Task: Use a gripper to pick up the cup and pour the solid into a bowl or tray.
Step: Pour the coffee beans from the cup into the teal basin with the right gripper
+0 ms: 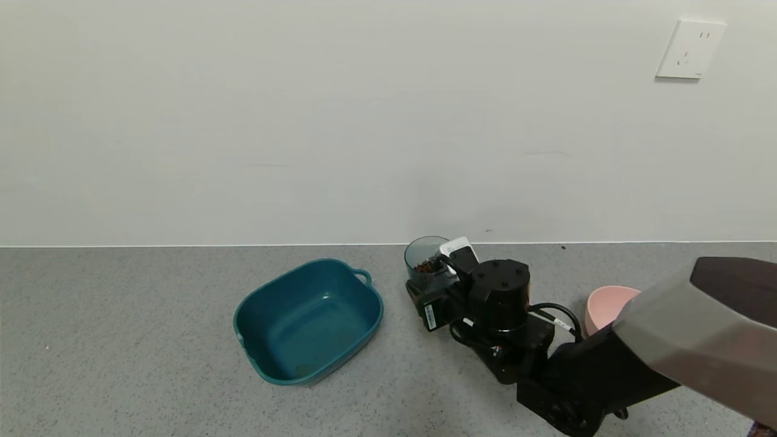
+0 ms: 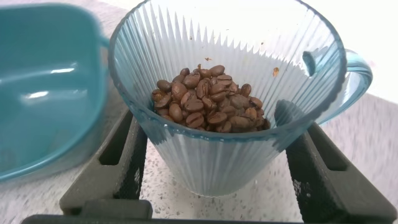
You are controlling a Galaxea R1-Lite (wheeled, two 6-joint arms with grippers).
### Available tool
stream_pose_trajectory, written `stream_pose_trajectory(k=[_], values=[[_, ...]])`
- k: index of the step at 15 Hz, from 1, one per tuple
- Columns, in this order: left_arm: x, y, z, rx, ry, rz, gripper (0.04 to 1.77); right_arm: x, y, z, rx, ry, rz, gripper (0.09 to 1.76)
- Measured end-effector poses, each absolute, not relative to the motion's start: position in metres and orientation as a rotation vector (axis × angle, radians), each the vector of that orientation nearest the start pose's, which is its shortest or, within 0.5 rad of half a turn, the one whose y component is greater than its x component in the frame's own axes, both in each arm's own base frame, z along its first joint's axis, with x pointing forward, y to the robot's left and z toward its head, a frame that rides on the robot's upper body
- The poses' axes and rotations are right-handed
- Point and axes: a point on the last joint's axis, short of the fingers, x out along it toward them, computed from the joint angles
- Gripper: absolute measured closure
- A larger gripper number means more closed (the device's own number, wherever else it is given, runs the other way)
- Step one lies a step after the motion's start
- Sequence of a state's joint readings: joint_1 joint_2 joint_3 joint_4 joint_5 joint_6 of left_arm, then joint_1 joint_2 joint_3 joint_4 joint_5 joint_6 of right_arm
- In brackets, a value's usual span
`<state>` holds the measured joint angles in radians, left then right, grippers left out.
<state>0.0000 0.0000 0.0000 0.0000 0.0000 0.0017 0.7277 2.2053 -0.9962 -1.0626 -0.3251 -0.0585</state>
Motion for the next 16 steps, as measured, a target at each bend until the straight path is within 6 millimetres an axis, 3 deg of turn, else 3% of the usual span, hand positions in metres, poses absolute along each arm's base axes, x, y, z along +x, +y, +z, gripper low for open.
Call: stream_pose_trajectory(k=[8, 16], values=[[-0.023, 0.0, 0.075, 0.002, 0.0, 0.0, 0.06, 0.319, 0.276, 0.147, -0.315, 0.11, 0.475, 0.51], [-0.023, 0.0, 0.075, 0.002, 0.0, 0.0, 0.06, 0.32, 0.28, 0.159, -0.509, 0.078, 0.496, 0.51]])
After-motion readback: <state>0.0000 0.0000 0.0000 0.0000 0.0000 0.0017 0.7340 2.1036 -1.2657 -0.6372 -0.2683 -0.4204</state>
